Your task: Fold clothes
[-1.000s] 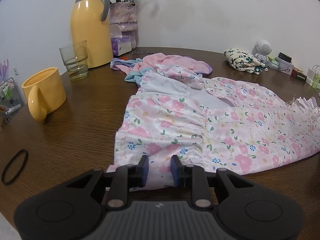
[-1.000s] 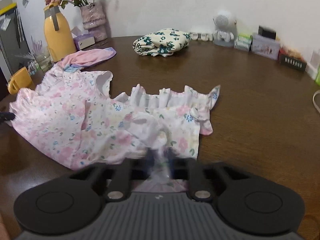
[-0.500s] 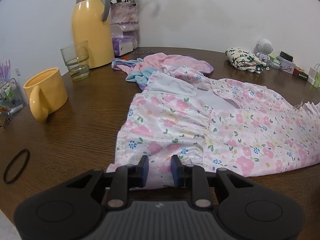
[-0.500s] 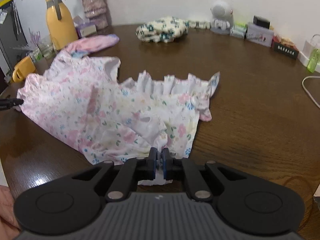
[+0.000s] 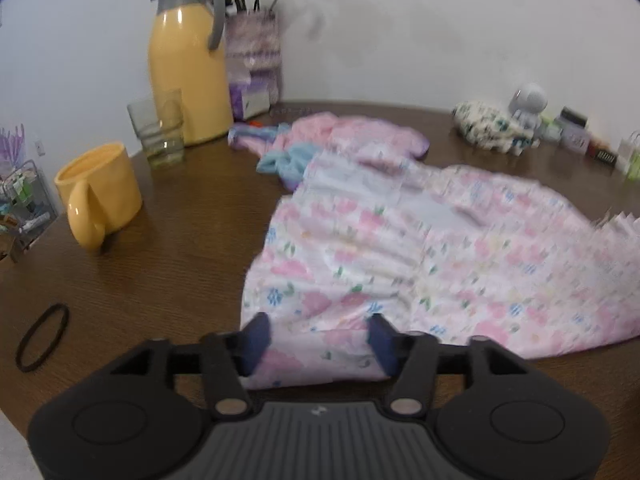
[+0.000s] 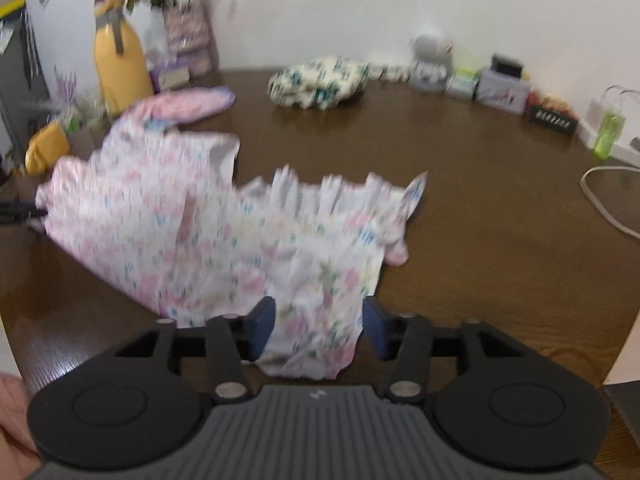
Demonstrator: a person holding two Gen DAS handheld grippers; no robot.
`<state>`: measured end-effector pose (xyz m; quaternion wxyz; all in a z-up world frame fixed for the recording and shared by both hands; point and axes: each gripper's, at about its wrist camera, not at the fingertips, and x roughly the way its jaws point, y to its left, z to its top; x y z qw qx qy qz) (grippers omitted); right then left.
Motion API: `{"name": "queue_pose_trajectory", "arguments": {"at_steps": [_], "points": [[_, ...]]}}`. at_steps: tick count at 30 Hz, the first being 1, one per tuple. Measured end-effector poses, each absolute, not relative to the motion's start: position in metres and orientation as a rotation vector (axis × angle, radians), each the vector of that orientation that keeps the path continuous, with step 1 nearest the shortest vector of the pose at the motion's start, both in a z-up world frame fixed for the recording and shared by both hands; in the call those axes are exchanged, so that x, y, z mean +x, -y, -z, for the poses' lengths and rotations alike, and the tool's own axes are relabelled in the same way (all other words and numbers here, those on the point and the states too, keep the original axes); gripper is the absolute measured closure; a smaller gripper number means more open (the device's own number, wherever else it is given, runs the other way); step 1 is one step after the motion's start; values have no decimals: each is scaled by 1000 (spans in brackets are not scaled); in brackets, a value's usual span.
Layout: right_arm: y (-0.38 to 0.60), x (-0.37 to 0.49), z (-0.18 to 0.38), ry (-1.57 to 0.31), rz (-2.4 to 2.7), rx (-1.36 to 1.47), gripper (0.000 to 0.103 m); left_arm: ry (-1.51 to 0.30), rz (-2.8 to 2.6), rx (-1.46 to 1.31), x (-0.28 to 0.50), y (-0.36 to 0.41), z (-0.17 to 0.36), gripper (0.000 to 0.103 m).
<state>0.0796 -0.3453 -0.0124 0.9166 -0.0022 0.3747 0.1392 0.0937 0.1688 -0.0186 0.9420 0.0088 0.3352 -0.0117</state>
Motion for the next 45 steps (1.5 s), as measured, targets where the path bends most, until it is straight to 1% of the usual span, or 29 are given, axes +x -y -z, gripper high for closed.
{"name": "queue_pose_trajectory", "arguments": {"at_steps": [1, 2, 3, 4, 5, 11, 16, 20, 22, 23, 24, 25, 26, 27, 28, 29, 31, 33, 34, 35, 36, 38, 39, 41, 42, 45], "points": [[347, 78, 7, -752, -283, 9, 28, -659, 33, 5, 91, -170, 13, 22], [347, 77, 2, -734, -281, 21, 16, -635, 40, -8, 88, -170, 6, 6], [348, 76, -2, -716, -280, 32, 12, -613, 47, -22, 86, -171, 0, 0], [347, 75, -6, -705, -283, 38, 3, -602, 56, -33, 85, -171, -6, 0], [344, 76, -8, -704, -291, 33, 0, -603, 71, -38, 85, -170, -11, 0], [321, 83, -10, -718, -337, -11, 0, -617, 110, 31, 94, -155, -22, 0], [322, 102, -6, -740, -312, -10, 0, -640, 182, 130, 125, -137, -29, 0], [333, 131, -6, -767, -266, -4, 0, -668, 261, 239, 171, -114, -37, 0], [338, 147, -4, -783, -238, -11, 0, -691, 305, 303, 195, -101, -37, 3], [341, 155, -2, -792, -218, -23, 1, -704, 324, 336, 207, -95, -35, 7], [343, 163, 0, -800, -198, -34, 2, -717, 336, 363, 218, -90, -33, 12], [345, 171, 2, -809, -187, -35, 7, -730, 345, 388, 229, -85, -30, 14], [347, 178, 5, -818, -181, -32, 16, -740, 353, 406, 239, -81, -27, 21], [349, 186, 7, -827, -175, -29, 21, -755, 362, 414, 250, -77, -23, 27], [352, 192, 10, -838, -174, -19, 30, -775, 378, 419, 260, -74, -19, 31], [354, 198, 14, -851, -176, -7, 37, -794, 400, 431, 268, -72, -15, 37], [359, 209, 21, -877, -180, 19, 45, -827, 447, 462, 283, -67, -8, 39], [364, 221, 28, -903, -184, 44, 46, -849, 483, 521, 296, -62, -1, 39], [367, 226, 31, -916, -186, 57, 49, -862, 494, 547, 302, -59, 2, 39], [369, 232, 35, -929, -188, 69, 53, -875, 504, 571, 308, -57, 4, 39], [372, 236, 37, -937, -192, 81, 56, -886, 515, 588, 313, -55, 7, 41], [372, 242, 40, -945, -208, 98, 65, -904, 534, 614, 322, -53, 10, 45], [372, 244, 41, -948, -213, 101, 65, -910, 540, 626, 325, -52, 12, 47], [369, 248, 42, -945, -214, 90, 65, -922, 557, 649, 332, -51, 14, 49], [367, 250, 41, -944, -215, 81, 65, -927, 571, 660, 335, -51, 14, 52], [362, 253, 41, -947, -231, 56, 72, -944, 606, 690, 338, -50, 16, 59]]}}
